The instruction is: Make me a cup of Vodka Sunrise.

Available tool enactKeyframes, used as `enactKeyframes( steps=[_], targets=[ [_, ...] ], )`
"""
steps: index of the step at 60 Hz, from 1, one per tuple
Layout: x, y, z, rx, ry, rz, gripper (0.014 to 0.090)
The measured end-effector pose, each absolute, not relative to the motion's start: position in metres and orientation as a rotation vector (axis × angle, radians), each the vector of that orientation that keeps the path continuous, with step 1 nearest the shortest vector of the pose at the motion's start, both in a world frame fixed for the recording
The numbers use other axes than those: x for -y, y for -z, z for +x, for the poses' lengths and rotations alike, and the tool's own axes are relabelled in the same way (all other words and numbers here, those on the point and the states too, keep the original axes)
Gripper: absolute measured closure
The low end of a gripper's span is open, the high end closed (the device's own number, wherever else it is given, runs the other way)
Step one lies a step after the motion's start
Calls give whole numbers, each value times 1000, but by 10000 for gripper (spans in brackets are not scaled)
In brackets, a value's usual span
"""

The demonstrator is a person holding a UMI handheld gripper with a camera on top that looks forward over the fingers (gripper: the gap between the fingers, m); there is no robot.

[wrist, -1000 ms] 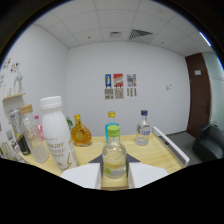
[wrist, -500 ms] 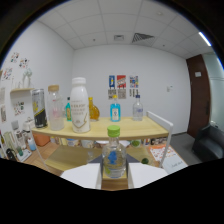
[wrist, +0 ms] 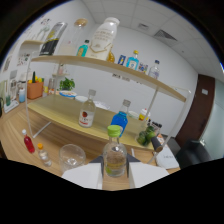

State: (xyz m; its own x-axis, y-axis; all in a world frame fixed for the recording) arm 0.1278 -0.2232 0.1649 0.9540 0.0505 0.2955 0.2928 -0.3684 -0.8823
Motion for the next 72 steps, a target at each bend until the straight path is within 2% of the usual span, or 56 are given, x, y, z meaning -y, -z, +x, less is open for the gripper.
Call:
enactKeyframes(
  steps=[11, 25, 37, 48, 61, 66, 72],
  targets=[
    [208, -181, 129, 709, 660, -1803, 701],
    [203, -183, 118, 1242, 1055, -1548, 701],
    [200, -187, 116, 1547, 1321, -1325, 701],
    [196, -188, 118, 1737, 1493, -1181, 700],
    [196, -187, 115, 1738, 1478, -1205, 701],
    [199, -192, 114, 1627, 1375, -1305, 700],
    [202, -208, 107, 1354, 1122, -1472, 699]
  ],
)
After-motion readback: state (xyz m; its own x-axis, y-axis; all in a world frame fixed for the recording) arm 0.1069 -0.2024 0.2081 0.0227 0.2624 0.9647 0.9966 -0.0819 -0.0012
